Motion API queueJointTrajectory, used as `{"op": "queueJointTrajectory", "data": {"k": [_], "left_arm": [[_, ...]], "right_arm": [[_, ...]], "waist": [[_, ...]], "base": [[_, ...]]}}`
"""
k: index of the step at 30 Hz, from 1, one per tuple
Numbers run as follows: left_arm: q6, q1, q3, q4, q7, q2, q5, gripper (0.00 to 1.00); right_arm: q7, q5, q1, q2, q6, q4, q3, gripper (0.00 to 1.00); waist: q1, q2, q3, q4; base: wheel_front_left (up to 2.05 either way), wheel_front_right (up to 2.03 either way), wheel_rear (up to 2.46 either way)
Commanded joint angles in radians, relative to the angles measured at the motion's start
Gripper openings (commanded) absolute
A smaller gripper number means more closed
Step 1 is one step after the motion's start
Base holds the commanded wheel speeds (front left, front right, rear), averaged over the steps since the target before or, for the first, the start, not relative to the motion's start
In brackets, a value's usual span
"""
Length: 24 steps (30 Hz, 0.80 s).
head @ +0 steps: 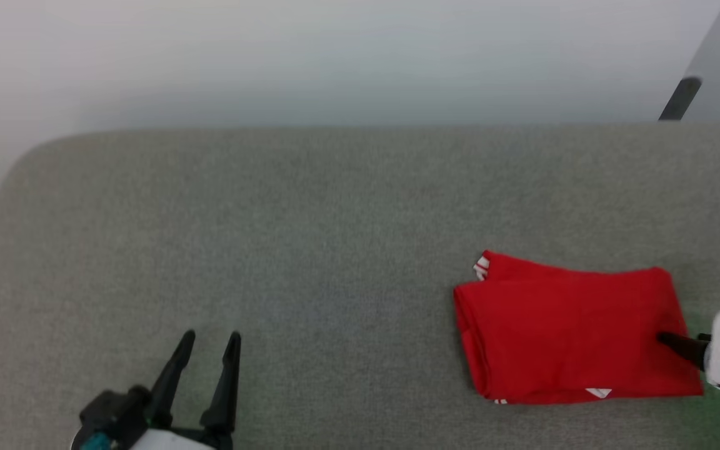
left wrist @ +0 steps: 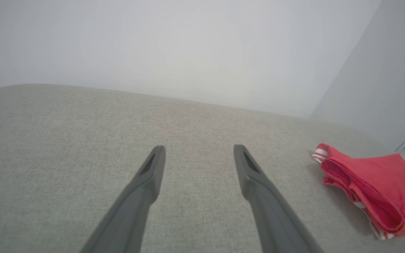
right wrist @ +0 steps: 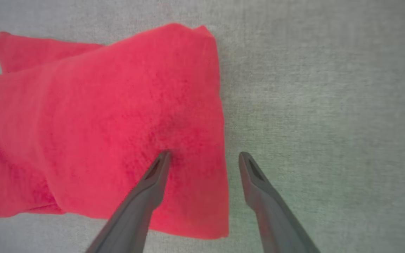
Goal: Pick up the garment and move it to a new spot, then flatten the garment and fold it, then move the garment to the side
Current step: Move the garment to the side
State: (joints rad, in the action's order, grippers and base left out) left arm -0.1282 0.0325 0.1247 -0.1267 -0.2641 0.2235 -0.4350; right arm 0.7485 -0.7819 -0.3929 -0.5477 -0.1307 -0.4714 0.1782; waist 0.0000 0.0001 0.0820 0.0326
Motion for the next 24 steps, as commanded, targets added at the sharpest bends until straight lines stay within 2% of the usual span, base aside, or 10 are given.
{"op": "queueJointTrajectory", "data": {"k": [1, 9, 10, 11, 12, 13, 24], "left_arm": [[-0.004, -0.023, 0.006, -0.002, 0.001, 0.005, -0.005, 1.00], [-0.004, -0.078, 0.036, -0.005, 0.001, 0.018, -0.011, 1.00], [-0.004, -0.081, 0.033, -0.006, 0.001, 0.017, -0.010, 1.00], [-0.004, -0.085, 0.031, -0.006, 0.001, 0.016, -0.007, 1.00], [-0.004, -0.089, 0.029, -0.005, 0.001, 0.015, -0.005, 1.00], [-0.004, -0.092, 0.027, -0.004, 0.001, 0.015, -0.003, 1.00], [-0.004, -0.156, 0.044, 0.038, 0.001, 0.036, 0.064, 1.00]], "right_arm": [[0.001, 0.015, -0.024, 0.013, 0.000, -0.026, 0.008, 1.00], [-0.028, 0.052, -0.061, 0.065, 0.000, -0.141, 0.074, 1.00], [-0.037, 0.049, -0.063, 0.071, 0.000, -0.146, 0.080, 0.98], [-0.050, 0.043, -0.067, 0.075, 0.000, -0.151, 0.083, 0.44], [-0.066, 0.038, -0.073, 0.078, 0.000, -0.150, 0.086, 0.06], [-0.079, 0.031, -0.079, 0.079, 0.000, -0.151, 0.087, 0.00], [-0.270, -0.013, -0.168, 0.010, 0.000, -0.137, 0.032, 0.00]], "waist": [[0.0000, -0.0001, 0.060, 0.017], [0.0000, -0.0001, 0.113, 0.023], [0.0000, -0.0001, 0.114, 0.017], [0.0000, -0.0001, 0.116, 0.012], [0.0000, -0.0001, 0.117, 0.006], [0.0000, -0.0001, 0.118, -0.002], [0.0000, -0.0001, 0.180, -0.161]], "base": [[0.00, 0.00, 0.00], [0.00, 0.00, 0.00], [0.00, 0.00, 0.00], [0.00, 0.00, 0.00], [0.00, 0.00, 0.00], [0.00, 0.00, 0.00], [0.00, 0.00, 0.00]]}}
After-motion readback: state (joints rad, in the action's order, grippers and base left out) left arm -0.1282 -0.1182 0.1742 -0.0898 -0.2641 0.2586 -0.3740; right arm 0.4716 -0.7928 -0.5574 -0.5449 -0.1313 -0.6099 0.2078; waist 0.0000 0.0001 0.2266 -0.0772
